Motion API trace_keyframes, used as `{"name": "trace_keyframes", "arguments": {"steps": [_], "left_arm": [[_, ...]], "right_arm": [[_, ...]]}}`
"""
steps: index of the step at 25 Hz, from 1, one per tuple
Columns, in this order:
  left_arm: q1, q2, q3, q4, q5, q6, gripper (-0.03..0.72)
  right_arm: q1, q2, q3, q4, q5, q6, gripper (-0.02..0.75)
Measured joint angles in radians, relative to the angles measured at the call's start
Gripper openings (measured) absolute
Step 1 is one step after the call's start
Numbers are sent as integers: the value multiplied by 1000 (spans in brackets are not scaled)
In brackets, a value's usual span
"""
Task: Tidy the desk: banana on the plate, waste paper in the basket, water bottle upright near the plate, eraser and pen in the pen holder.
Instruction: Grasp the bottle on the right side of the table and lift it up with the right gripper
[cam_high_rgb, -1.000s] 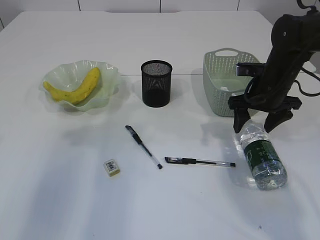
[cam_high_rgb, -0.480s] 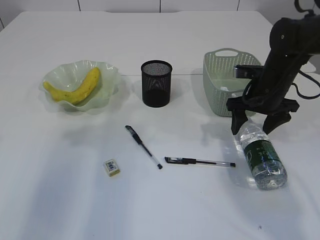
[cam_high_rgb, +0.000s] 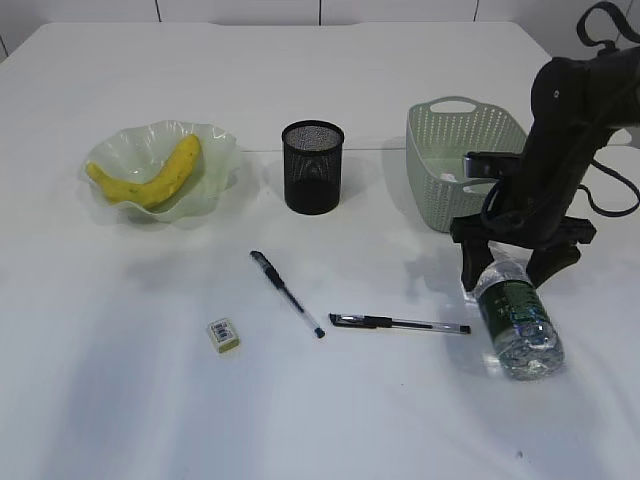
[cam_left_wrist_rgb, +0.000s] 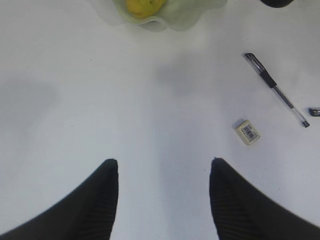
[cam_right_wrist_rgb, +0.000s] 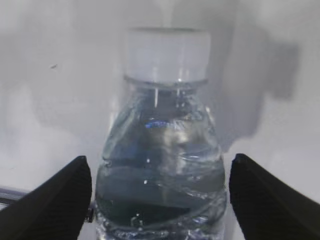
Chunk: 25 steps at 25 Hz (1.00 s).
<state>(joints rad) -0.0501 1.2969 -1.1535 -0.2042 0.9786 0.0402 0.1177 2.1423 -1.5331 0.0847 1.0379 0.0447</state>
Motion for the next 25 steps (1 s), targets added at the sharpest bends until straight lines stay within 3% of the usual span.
{"name": "trace_keyframes", "arguments": {"steps": [5, 16, 25], "left_arm": [[0, 0, 0, 2, 0, 0, 412], [0, 0, 0, 2, 0, 0, 412], [0, 0, 0, 3, 0, 0, 412]], "right_arm": [[0, 0, 0, 0, -6, 0, 625], [1, 0, 0, 2, -13, 3, 418], [1, -10, 3, 2, -13, 3, 411]]}}
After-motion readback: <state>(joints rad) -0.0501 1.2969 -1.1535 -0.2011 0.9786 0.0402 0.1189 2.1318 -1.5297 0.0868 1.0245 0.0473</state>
